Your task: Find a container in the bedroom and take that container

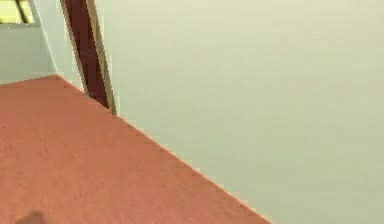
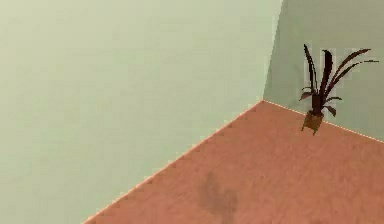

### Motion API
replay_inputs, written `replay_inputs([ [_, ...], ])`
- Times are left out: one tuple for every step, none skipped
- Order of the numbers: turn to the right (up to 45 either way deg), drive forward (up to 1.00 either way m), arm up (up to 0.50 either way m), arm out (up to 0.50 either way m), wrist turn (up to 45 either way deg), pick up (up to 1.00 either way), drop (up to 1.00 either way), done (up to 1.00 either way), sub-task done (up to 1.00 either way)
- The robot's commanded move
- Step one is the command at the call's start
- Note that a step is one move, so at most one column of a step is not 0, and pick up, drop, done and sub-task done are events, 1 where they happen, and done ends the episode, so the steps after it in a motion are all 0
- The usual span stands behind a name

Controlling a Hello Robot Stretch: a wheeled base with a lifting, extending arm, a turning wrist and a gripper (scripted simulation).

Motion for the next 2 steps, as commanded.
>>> replay_inputs([
  [-45.0, 0.0, 0.0, 0.0, 0.0, 0.0, 0.0, 0.0, 0.0],
  [-3.0, 0.0, 0.0, 0.0, 0.0, 0.0, 0.0, 0.0, 0.0],
])
